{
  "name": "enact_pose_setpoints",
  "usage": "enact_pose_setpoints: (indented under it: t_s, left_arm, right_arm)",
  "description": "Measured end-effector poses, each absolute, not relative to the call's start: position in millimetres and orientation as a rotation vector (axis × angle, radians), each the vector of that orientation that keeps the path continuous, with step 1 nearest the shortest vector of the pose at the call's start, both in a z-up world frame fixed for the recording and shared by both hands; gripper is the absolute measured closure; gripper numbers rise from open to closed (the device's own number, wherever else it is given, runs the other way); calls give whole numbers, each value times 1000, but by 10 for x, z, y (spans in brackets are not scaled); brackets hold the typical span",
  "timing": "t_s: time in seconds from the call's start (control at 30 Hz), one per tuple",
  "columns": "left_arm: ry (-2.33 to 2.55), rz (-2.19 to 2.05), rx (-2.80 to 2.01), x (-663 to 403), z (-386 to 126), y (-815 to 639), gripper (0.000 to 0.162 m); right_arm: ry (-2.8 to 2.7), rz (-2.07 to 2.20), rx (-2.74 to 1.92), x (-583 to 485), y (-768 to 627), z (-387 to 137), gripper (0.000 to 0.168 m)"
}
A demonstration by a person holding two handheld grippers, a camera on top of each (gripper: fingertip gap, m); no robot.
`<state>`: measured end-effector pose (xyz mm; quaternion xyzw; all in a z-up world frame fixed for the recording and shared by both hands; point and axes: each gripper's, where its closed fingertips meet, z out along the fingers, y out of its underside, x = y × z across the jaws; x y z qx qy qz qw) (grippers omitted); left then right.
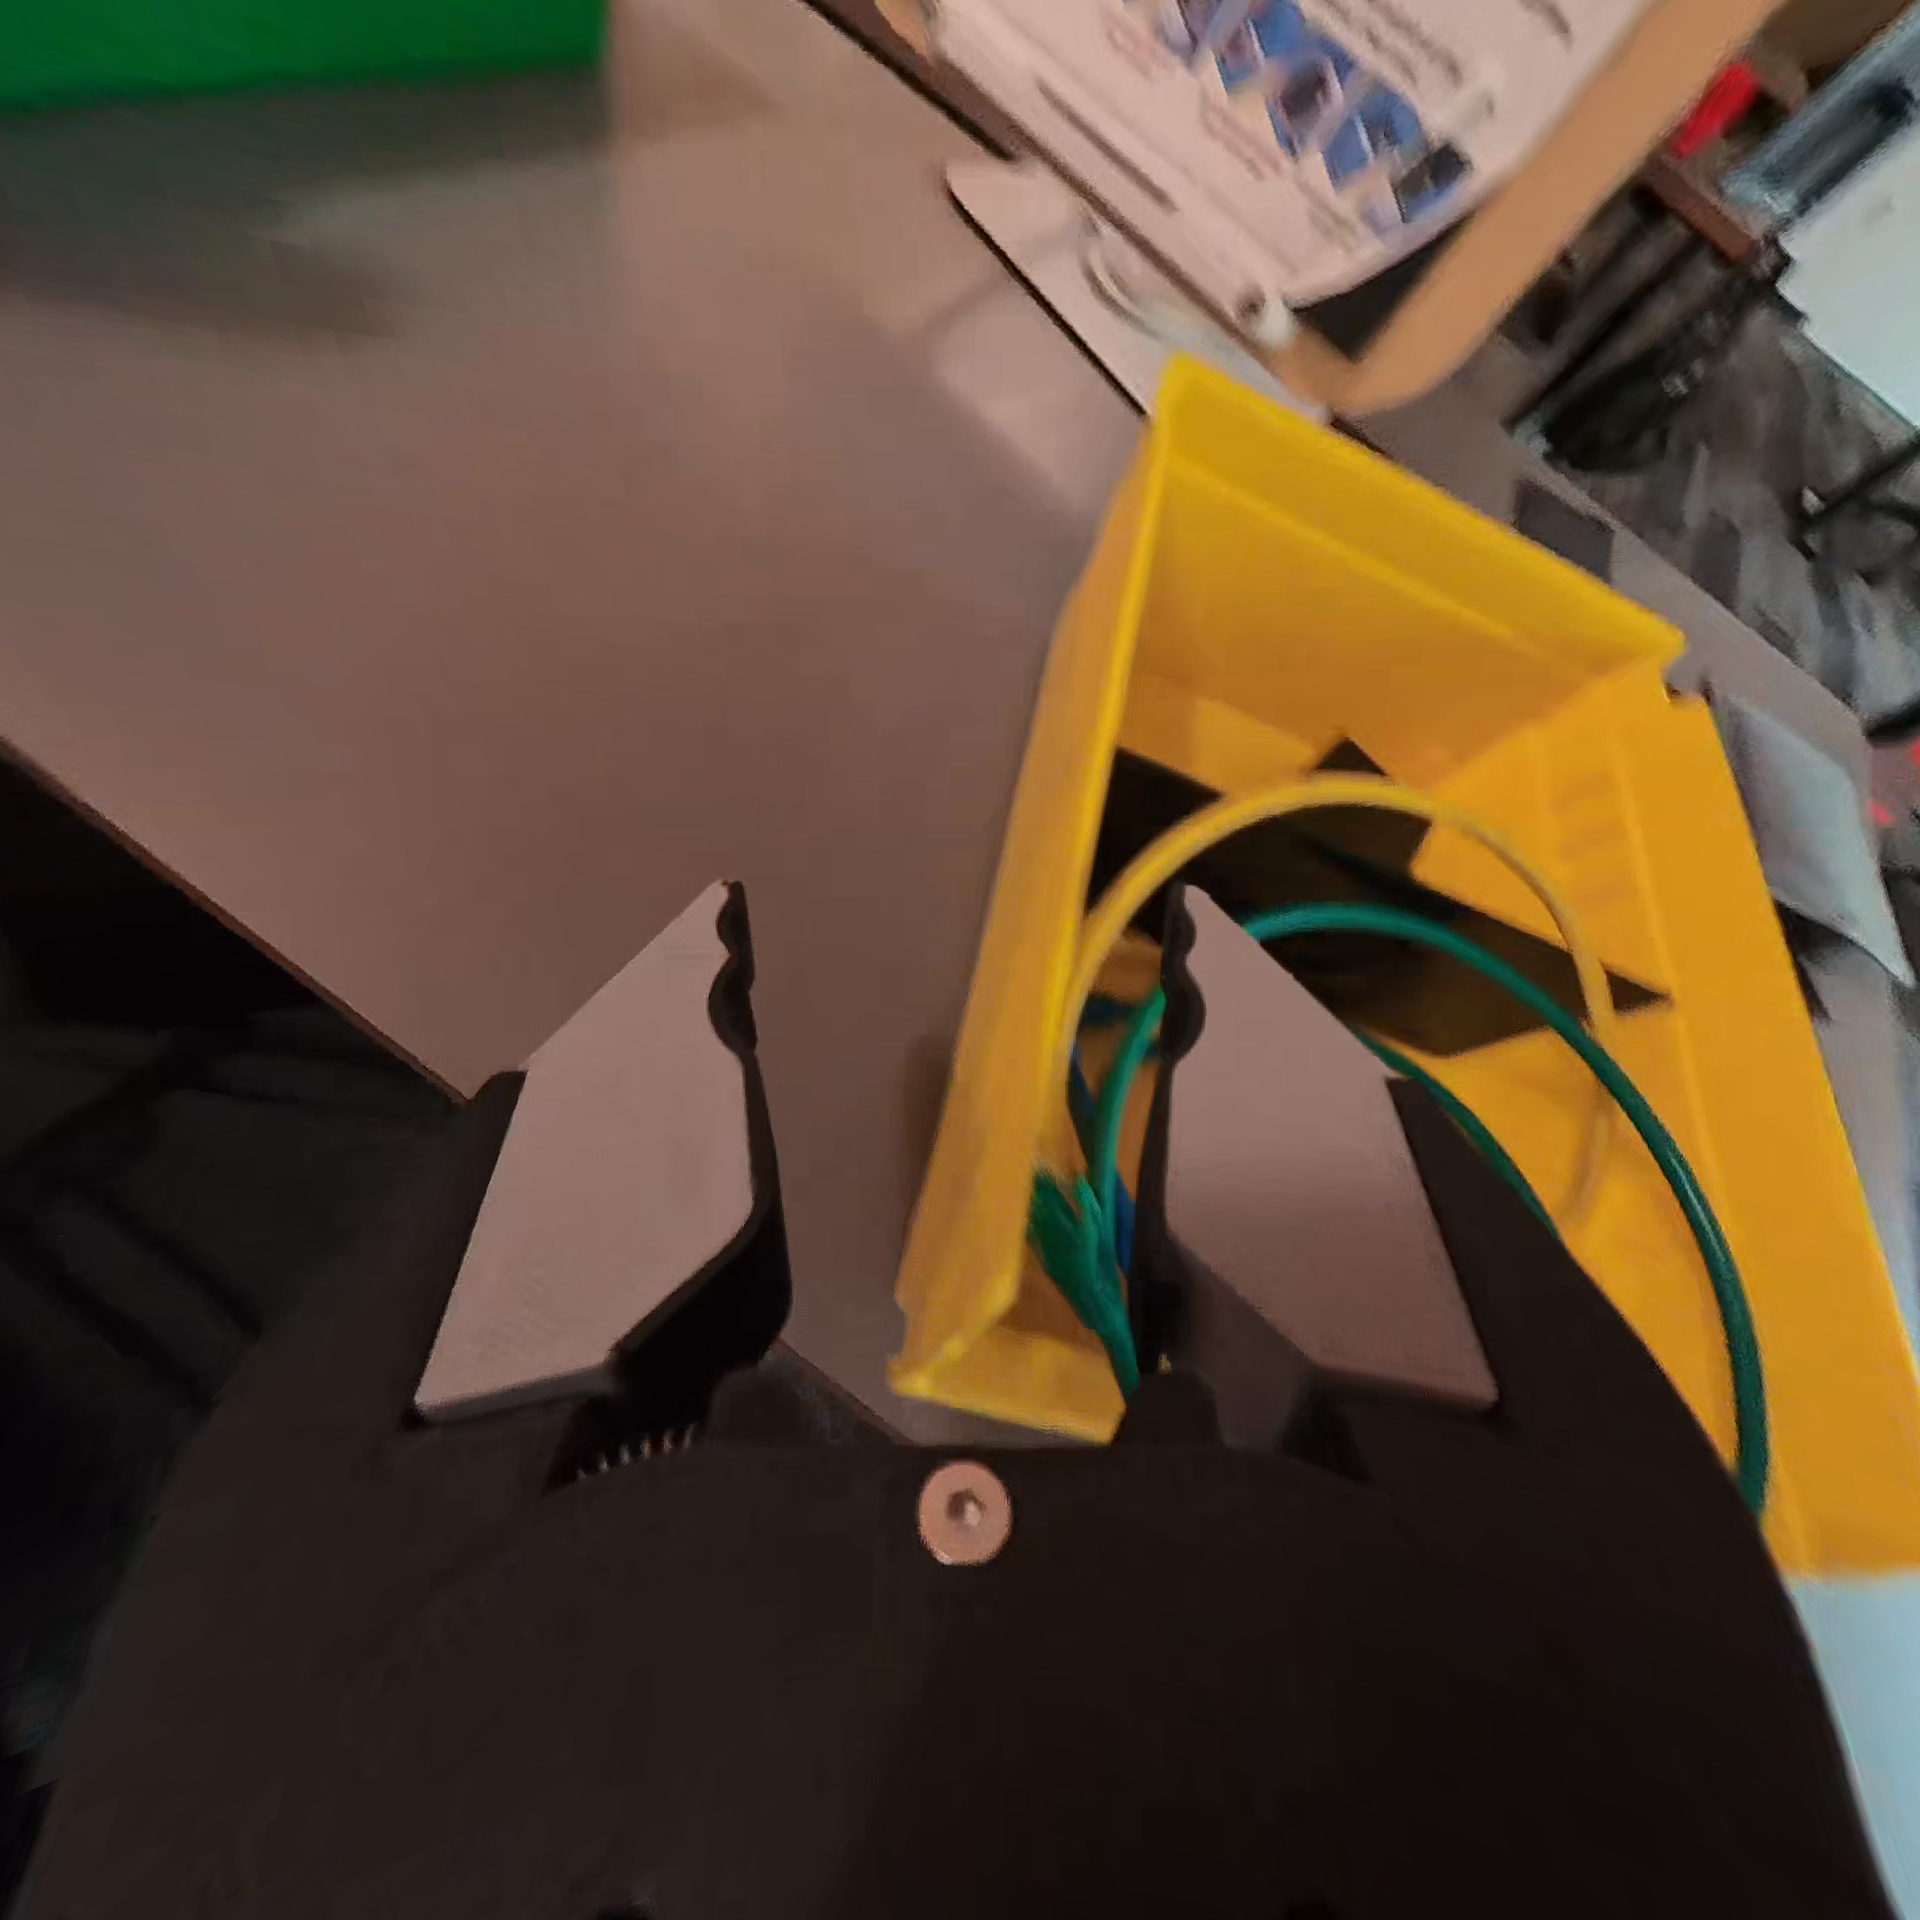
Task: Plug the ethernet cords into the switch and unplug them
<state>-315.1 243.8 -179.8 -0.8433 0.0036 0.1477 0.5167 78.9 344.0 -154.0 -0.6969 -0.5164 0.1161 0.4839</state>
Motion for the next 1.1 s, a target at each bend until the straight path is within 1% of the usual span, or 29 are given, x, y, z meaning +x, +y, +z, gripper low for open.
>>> enact_pose_setpoints:
  t_s: [0.07, 0.13, 0.17, 0.3, 0.33, 0.37, 0.4, 0.43, 0.47, 0.57, 0.67, 0.93, 1.0, 1.07, 1.1]
  left_arm:
    - [-31, 447, -2015, -3326, -1790, 2374, 157]
    - [16, 428, -2023, -3391, -1791, 2295, 157]
    - [14, 389, -2024, -3394, -1776, 2258, 157]
    - [68, 482, -2003, -3456, -1649, 2073, 158]
    - [74, 509, -1992, -3467, -1606, 2016, 158]
    - [75, 522, -1972, -3470, -1554, 1960, 158]
    - [73, 526, -1943, -3469, -1488, 1906, 158]
    - [67, 523, -1912, -3463, -1411, 1856, 158]
    - [63, 520, -1888, -3456, -1334, 1811, 158]
    - [59, 539, -1832, -3448, -1100, 1717, 158]
    - [52, 545, -1774, -3455, -882, 1647, 158]
    - [37, 553, -1696, -3478, -550, 1367, 158]
    - [28, 585, -1659, -3505, -445, 1249, 158]
    - [22, 640, -1629, -3545, -338, 1129, 158]
    - [18, 669, -1615, -3571, -288, 1071, 157]
  right_arm:
    - [-1228, 222, -1723, 927, 3523, -1642, 92]
    - [-1217, 200, -1729, 978, 3559, -1717, 91]
    - [-1208, 181, -1720, 992, 3596, -1730, 93]
    - [-1187, 147, -1710, 967, 3787, -1809, 101]
    - [-1208, 166, -1725, 923, 3796, -1863, 106]
    - [-1234, 190, -1741, 871, 3784, -1920, 119]
    - [-1251, 211, -1758, 820, 3770, -1965, 142]
    - [-1249, 231, -1764, 762, 3764, -1978, 153]
    - [-1239, 249, -1767, 695, 3753, -1974, 158]
    - [-1245, 238, -1783, 404, 3656, -1976, 157]
    - [-1285, 296, -1777, -126, 3443, -1961, 156]
    - [-1500, 474, -1630, -2163, 2492, -1968, 155]
    - [-1564, 493, -1567, -2712, 2190, -1978, 151]
    - [-1578, 566, -1523, -3262, 1886, -1929, 138]
    - [-1565, 608, -1511, -3498, 1751, -1875, 136]
